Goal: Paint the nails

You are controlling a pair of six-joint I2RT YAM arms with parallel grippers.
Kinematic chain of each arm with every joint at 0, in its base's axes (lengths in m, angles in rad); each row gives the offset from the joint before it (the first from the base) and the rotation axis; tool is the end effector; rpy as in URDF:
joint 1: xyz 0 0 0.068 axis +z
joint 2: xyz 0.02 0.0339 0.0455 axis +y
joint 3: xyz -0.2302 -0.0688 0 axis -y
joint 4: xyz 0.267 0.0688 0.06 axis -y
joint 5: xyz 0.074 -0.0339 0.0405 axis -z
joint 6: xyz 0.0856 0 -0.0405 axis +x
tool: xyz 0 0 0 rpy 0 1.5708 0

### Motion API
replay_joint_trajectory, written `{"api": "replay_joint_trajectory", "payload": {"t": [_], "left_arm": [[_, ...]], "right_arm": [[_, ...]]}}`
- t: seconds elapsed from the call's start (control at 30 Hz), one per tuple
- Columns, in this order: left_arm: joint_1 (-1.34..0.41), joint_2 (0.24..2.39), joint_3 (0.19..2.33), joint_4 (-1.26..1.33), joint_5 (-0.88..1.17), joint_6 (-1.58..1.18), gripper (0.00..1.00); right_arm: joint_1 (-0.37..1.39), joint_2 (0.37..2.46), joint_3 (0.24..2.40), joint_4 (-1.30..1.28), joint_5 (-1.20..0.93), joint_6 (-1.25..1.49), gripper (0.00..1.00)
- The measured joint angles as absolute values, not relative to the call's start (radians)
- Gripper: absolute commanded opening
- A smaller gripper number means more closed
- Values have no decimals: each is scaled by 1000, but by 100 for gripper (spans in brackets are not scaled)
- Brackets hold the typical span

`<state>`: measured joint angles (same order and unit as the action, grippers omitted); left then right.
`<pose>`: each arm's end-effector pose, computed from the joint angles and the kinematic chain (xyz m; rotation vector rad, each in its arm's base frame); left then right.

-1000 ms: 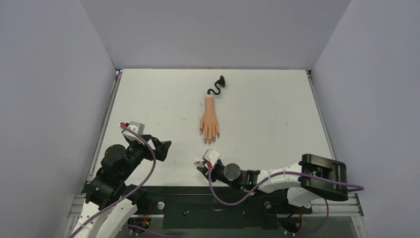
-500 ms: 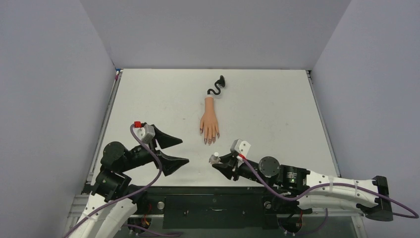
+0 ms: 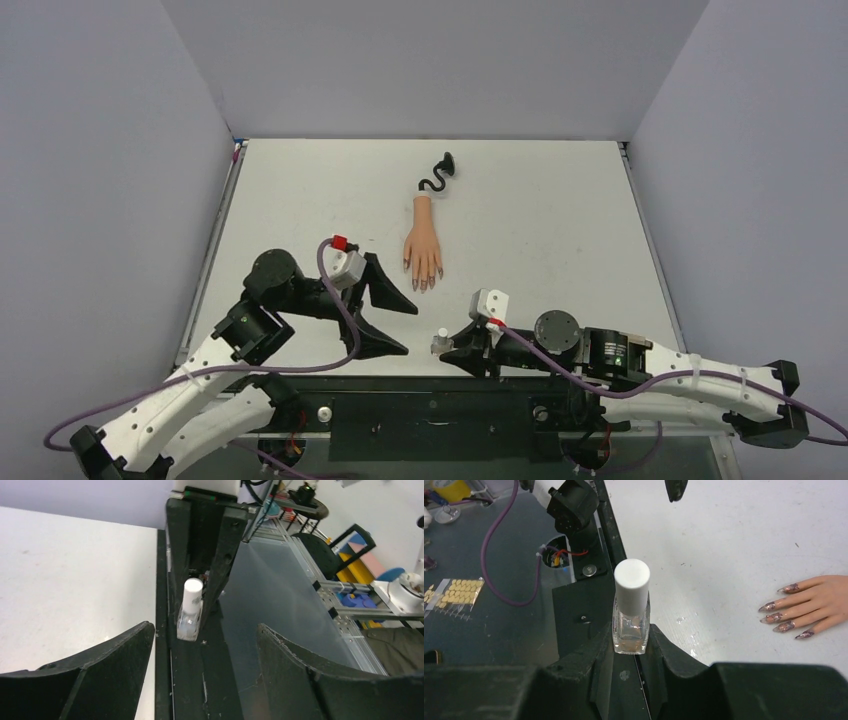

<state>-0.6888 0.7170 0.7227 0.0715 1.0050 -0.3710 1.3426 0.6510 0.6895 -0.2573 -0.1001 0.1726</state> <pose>0.1337 -0.2037 0.3355 1.1266 1.3521 -1.5440 0.0497 0.2520 0.2887 -1.1400 1.5796 1.1436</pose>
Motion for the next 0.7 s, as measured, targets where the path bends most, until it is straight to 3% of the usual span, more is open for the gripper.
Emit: {"api": "replay_joint_trajectory", "payload": {"t": [0.2, 0.7], "left_arm": [[-826, 820, 793, -19, 962, -249, 66], [-955, 889, 810, -107, 807, -142, 55]], "right_arm": [[1335, 664, 708, -308, -146, 163, 0], [1329, 666, 785, -351, -192, 134, 0]]}}
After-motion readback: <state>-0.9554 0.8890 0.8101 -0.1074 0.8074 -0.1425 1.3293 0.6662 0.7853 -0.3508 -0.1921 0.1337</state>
